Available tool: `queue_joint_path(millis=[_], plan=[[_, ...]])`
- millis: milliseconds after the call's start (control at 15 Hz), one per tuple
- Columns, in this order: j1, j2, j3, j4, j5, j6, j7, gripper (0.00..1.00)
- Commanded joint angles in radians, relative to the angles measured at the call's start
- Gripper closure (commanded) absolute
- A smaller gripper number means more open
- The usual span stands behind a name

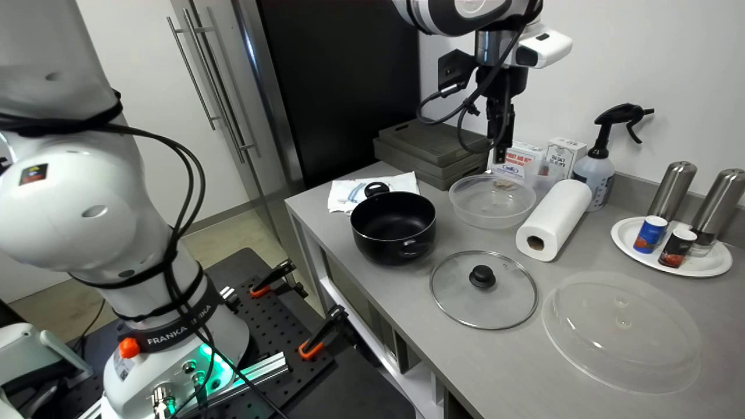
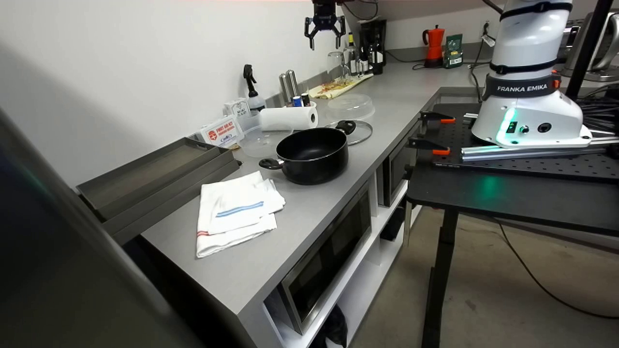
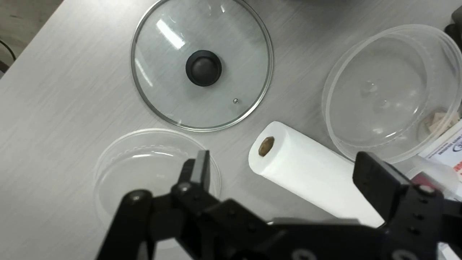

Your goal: Pick up the lid and put it on the pot

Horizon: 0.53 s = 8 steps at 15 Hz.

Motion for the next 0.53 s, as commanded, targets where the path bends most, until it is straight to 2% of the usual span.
queue_joint_path(millis=[0,467], plan=[[0.003,0.088,-0.014,0.081,0.017,-0.03,0.045,0.0],[-0.001,0.189,-0.022,0.146,0.07,-0.033,0.079,0.0]])
